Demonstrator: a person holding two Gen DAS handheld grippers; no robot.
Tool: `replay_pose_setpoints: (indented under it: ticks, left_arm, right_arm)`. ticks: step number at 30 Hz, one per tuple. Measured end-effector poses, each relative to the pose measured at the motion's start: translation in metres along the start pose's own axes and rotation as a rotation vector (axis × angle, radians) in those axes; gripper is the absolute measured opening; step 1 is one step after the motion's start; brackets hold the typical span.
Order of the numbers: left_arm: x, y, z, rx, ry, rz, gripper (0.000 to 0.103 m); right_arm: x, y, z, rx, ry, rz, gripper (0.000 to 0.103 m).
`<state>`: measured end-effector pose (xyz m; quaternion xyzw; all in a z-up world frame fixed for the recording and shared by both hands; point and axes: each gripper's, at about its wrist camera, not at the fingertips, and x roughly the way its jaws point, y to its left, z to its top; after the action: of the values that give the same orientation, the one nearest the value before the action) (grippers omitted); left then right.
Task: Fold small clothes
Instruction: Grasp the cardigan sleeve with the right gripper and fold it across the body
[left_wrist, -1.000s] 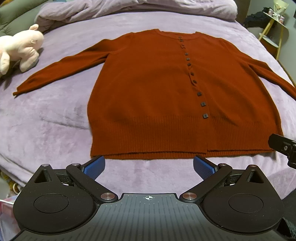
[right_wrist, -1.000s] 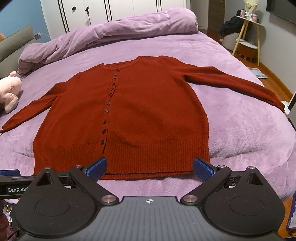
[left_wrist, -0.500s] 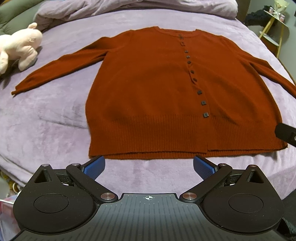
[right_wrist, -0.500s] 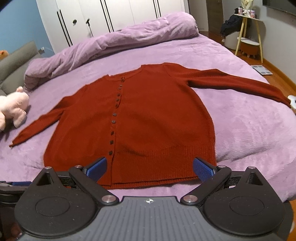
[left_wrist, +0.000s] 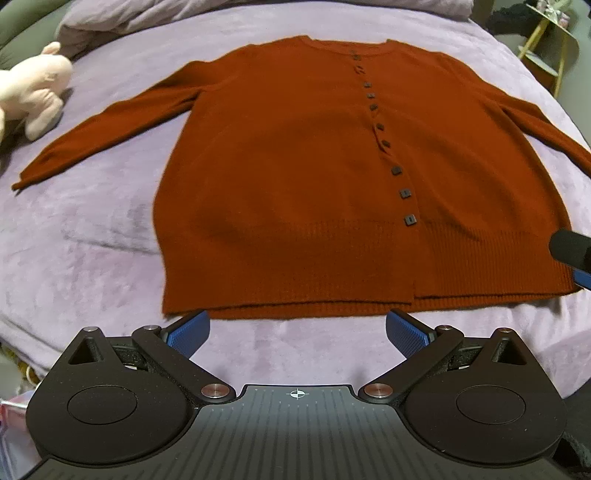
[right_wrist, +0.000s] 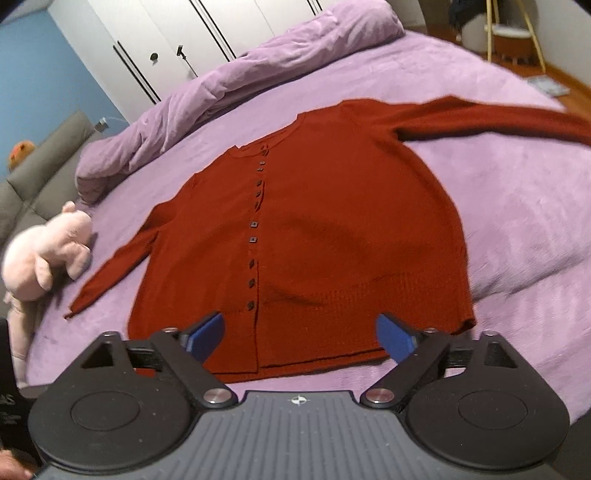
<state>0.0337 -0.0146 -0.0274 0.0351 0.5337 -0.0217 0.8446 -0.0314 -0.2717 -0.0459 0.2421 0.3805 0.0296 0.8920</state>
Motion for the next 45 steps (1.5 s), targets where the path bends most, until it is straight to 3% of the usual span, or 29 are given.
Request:
replay_pose_setpoints:
  ticks: [2,4,6,11,13,15,20,23,27,29,30,31,34,35,38,40,45]
  left_arm:
    - [0.004,-0.003,0.004,0.002,-0.002,-0.010,0.103]
    - [0.008,-0.004,0.011,-0.001,-0.011,-0.027,0.103]
    - [0.011,-0.005,0.019,-0.003,-0.037,-0.038,0.103]
    - [0.032,-0.012,0.050,-0.003,-0.081,-0.018,0.103]
    - [0.043,-0.014,0.063,-0.022,-0.087,-0.011,0.103]
    - [0.054,-0.013,0.072,-0.063,-0.103,0.001,0.103]
    - [0.084,-0.011,0.085,-0.109,-0.067,0.029,0.103]
    - [0.096,-0.004,0.085,-0.126,-0.035,0.038,0.103]
    - [0.101,0.007,0.084,-0.138,-0.044,0.019,0.103]
    - [0.104,0.013,0.083,-0.144,-0.045,-0.006,0.103]
    - [0.103,0.014,0.081,-0.146,-0.047,-0.017,0.103]
    - [0.104,0.015,0.080,-0.145,-0.056,-0.025,0.103]
    - [0.104,0.017,0.076,-0.116,-0.087,-0.041,0.103]
    - [0.105,0.017,0.077,-0.111,-0.087,-0.044,0.103]
    - [0.104,0.019,0.083,-0.103,-0.065,-0.054,0.103]
    - [0.100,0.021,0.087,-0.107,-0.082,-0.055,0.103]
    - [0.079,0.022,0.101,-0.085,-0.179,-0.145,0.099]
  right_arm:
    - [0.005,-0.014,0.004,0.045,0.003,0.044,0.067]
    - [0.009,-0.031,0.012,0.094,-0.015,0.070,0.060]
    - [0.008,-0.053,0.024,0.144,-0.087,0.043,0.060]
    - [-0.005,-0.140,0.072,0.273,-0.370,-0.134,0.063]
    - [-0.010,-0.186,0.088,0.375,-0.442,-0.234,0.062]
    - [-0.015,-0.230,0.099,0.492,-0.488,-0.269,0.062]
    - [-0.007,-0.310,0.114,0.747,-0.513,-0.289,0.050]
    - [0.006,-0.332,0.119,0.833,-0.495,-0.303,0.047]
    - [0.012,-0.346,0.125,0.912,-0.554,-0.302,0.038]
    - [0.018,-0.356,0.128,0.951,-0.557,-0.305,0.013]
    - [0.021,-0.358,0.129,0.951,-0.551,-0.323,0.008]
    - [0.025,-0.356,0.135,0.917,-0.522,-0.363,0.006]
    - [0.031,-0.319,0.167,0.645,-0.450,-0.542,0.005]
    - [0.031,-0.305,0.174,0.594,-0.460,-0.537,0.005]
    - [0.028,-0.232,0.196,0.380,-0.506,-0.416,0.005]
    - [0.031,-0.165,0.203,0.194,-0.520,-0.272,0.005]
    - [0.058,-0.034,0.174,-0.149,-0.437,0.062,0.007]
